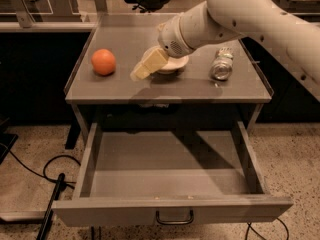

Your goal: Place orange into top drawer

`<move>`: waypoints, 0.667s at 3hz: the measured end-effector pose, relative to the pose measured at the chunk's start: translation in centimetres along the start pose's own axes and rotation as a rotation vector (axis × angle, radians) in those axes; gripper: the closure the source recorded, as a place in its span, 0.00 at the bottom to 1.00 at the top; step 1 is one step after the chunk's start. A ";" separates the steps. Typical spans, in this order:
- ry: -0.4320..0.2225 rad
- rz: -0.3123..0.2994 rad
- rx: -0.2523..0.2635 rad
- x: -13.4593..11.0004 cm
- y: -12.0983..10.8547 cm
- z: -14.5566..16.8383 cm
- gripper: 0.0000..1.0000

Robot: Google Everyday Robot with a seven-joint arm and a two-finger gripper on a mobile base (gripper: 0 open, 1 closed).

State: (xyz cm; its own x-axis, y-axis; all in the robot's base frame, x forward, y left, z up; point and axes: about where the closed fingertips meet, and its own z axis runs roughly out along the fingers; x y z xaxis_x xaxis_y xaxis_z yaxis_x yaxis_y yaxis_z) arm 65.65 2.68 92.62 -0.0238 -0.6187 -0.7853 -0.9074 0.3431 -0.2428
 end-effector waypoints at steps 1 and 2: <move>-0.003 -0.001 -0.002 -0.2 0.0 0.2 0.00; -0.022 -0.001 0.008 -0.5 0.3 1.2 0.00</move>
Offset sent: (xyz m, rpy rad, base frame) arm 0.0050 0.0186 -0.0072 0.0429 -0.0313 -0.0166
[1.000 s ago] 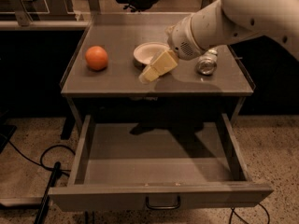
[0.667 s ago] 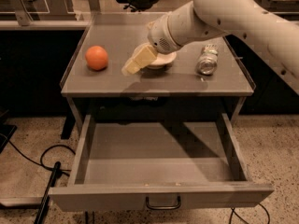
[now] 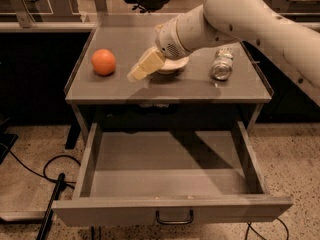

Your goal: Place orange into top drawer

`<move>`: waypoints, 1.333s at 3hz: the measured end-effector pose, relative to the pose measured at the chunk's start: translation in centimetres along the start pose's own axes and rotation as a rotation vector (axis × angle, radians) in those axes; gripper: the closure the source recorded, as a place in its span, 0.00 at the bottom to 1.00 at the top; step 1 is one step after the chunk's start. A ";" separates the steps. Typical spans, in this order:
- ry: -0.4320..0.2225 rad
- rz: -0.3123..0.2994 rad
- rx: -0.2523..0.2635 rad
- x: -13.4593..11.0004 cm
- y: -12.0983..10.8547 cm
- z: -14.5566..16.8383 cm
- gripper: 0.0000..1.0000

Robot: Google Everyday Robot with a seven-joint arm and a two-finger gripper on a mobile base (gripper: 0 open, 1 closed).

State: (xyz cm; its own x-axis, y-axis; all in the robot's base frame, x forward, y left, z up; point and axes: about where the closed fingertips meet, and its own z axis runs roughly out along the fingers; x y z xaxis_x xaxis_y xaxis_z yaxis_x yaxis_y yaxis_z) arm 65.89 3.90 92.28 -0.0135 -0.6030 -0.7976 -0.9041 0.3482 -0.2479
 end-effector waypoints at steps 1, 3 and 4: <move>-0.059 -0.039 -0.016 -1.9 -0.2 3.5 0.00; -0.109 -0.081 -0.055 -4.1 -0.9 8.1 0.00; -0.160 -0.050 -0.053 -4.1 -0.9 9.7 0.00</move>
Offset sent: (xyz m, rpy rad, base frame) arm 0.0649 0.1090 -0.0126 0.0819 -0.0855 0.1665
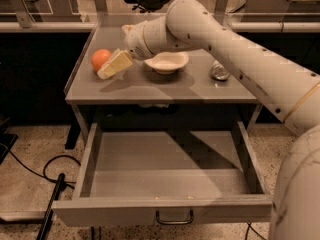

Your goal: Place orange into top drawer

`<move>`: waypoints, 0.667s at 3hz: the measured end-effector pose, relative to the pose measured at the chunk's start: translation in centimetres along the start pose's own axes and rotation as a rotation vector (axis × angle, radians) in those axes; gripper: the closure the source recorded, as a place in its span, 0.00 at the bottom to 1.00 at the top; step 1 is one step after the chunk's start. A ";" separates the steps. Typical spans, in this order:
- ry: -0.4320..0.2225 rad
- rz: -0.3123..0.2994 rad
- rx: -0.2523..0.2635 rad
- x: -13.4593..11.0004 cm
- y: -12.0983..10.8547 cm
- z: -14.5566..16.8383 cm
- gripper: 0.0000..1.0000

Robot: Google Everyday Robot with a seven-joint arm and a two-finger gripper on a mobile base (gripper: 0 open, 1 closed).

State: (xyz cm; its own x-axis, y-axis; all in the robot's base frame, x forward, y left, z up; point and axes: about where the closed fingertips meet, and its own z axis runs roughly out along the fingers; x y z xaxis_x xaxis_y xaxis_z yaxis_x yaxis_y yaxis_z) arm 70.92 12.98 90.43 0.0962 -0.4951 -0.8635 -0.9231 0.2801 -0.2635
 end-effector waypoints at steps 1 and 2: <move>-0.049 0.018 -0.003 0.0 -0.7 1.9 0.00; -0.069 0.031 -0.003 0.2 -1.2 2.7 0.00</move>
Offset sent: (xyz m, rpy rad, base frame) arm 0.0321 0.0165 -0.0110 0.1026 0.0101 -0.0027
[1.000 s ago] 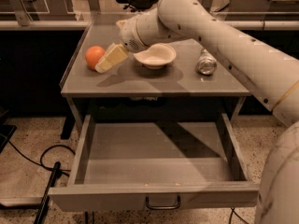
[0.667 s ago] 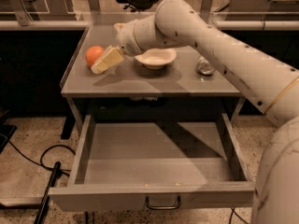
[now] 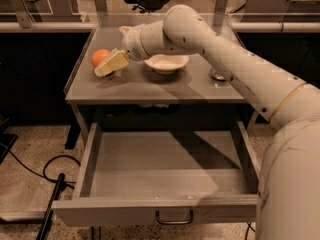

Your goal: Place orange into top drawer

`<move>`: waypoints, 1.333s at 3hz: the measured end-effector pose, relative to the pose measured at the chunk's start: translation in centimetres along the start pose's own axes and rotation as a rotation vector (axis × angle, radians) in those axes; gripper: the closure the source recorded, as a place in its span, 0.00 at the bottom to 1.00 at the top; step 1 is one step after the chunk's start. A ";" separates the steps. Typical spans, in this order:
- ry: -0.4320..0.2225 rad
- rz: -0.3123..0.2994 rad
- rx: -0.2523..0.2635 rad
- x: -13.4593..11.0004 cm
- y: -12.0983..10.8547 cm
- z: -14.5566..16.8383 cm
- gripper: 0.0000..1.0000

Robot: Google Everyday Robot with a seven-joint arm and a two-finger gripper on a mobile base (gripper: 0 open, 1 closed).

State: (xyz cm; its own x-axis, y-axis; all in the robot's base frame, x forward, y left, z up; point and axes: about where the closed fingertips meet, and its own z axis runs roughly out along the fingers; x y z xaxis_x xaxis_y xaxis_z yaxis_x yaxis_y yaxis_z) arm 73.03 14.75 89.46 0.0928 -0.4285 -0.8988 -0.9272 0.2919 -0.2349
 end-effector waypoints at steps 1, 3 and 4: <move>0.003 0.016 -0.013 0.6 -0.1 1.3 0.00; 0.023 0.037 -0.038 1.3 -0.4 3.8 0.00; 0.037 0.047 -0.044 1.7 -0.1 4.3 0.00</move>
Offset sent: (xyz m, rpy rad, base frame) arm 0.0241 0.0214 -0.0277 0.0012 0.0628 0.0006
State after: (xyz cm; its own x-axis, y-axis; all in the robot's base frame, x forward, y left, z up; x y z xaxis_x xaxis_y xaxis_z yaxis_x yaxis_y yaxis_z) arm 74.86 17.71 86.38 0.0358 -0.4464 -0.8941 -0.9454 0.2748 -0.1750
